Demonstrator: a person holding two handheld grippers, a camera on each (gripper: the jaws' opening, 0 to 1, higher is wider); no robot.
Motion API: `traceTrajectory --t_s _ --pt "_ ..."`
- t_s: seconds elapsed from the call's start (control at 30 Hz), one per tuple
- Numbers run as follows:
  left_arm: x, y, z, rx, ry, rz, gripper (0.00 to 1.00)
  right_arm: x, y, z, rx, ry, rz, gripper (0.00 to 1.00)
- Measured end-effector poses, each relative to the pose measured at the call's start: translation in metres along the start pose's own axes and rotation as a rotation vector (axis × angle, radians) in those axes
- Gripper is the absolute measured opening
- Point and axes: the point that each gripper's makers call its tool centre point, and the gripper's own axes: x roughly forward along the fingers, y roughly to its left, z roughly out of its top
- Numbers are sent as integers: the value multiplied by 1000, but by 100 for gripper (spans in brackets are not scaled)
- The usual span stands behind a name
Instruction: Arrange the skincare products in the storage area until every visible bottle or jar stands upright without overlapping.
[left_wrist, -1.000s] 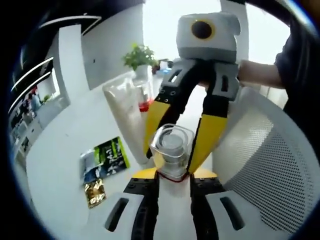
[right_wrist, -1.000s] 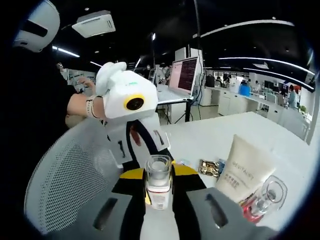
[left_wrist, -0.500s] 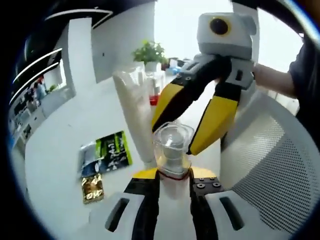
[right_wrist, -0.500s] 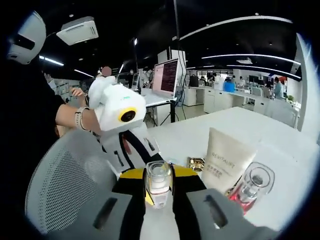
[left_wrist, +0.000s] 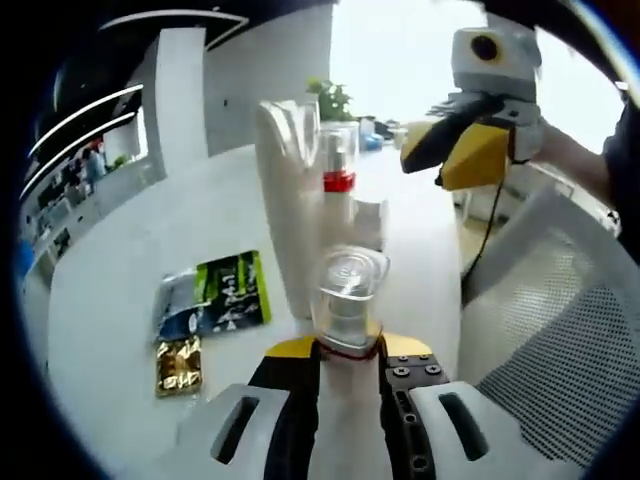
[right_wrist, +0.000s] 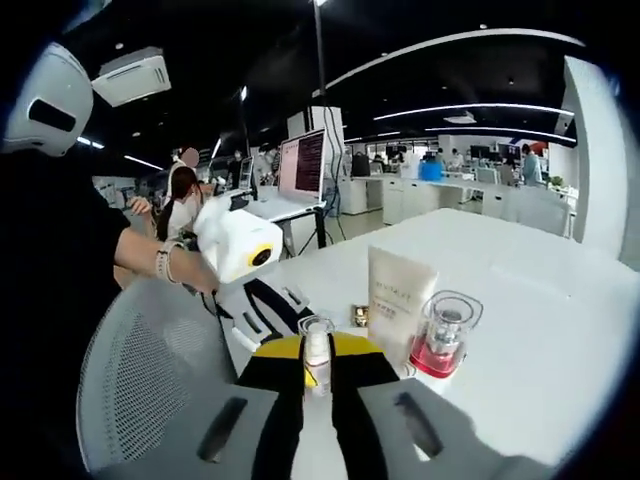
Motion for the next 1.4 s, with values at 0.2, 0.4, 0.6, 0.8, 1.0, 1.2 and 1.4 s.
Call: traceTrajectory --t_s 0.2,0.4,0.6,0.8,1.0,1.2,1.4 --pt "6 1 5 -15 -35 5 18 -9 -6 -16 71 37 -42 1" --pt "10 2 8 -26 -57 15 18 -12 -13 -25 127 56 -67 1" --pt "14 -1 11 -37 -91 16 18 -13 -12 -32 150 84 -62 1" --pt "19 -5 15 21 -110 3 19 -14 -13 -38 171 102 -66 5" --pt "20 -4 15 33 -115 2 20 -17 -15 -44 178 120 -75 7" --pt "18 -3 12 56 -94 10 20 -16 -18 -53 165 164 -84 9" --pt "11 2 6 61 -39 27 24 -14 -24 -64 131 225 -96 11"
